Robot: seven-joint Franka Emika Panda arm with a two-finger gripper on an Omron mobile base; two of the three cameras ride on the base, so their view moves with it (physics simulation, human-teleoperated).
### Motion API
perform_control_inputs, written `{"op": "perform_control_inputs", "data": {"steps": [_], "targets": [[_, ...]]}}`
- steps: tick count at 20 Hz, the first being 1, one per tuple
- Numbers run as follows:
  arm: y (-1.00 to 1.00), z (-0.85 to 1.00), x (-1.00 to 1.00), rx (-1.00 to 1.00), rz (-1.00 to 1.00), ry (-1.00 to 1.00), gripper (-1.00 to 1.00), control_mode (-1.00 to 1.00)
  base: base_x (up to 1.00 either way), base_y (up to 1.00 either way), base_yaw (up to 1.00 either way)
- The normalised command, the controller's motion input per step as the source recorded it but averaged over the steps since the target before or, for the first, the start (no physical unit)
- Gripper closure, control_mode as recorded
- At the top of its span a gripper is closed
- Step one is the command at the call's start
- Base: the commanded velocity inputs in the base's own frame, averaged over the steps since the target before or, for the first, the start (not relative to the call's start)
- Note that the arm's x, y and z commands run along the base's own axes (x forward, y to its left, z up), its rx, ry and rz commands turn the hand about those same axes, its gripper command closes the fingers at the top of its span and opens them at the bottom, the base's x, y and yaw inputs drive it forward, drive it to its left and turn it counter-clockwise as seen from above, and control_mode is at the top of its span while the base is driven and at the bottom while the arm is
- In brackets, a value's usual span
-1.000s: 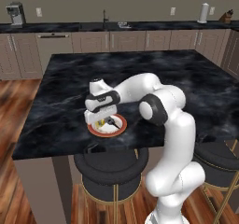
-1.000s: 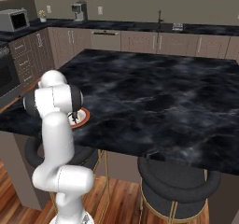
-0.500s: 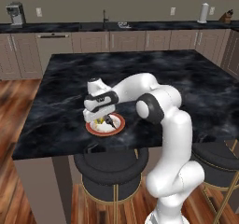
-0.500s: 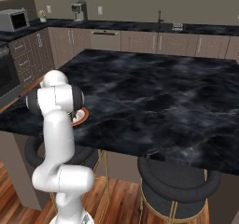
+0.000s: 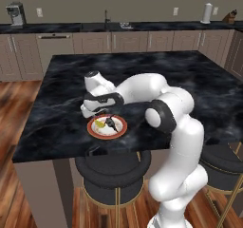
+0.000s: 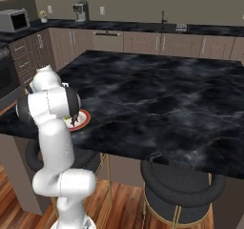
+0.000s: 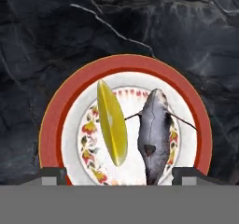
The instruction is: Take the lemon wedge from the fridge and place it on the plate with fish on the dining counter.
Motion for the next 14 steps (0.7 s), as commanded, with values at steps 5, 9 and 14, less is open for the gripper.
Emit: {"op": "perform_control_inputs", "data": {"steps": [5,9,14], "targets": [[-0.16,0.65,-1.00,0.05,-0.02,-0.26,-1.00,-1.00,0.00,0.00,0.00],[-0.49,0.09,-1.00,0.15,0.00,-0.25,-1.00,-1.00,0.00,0.00,0.00],[-0.69,0.34,-1.00,0.05,0.00,-0.48,-1.00,-1.00,0.00,0.00,0.00]]}}
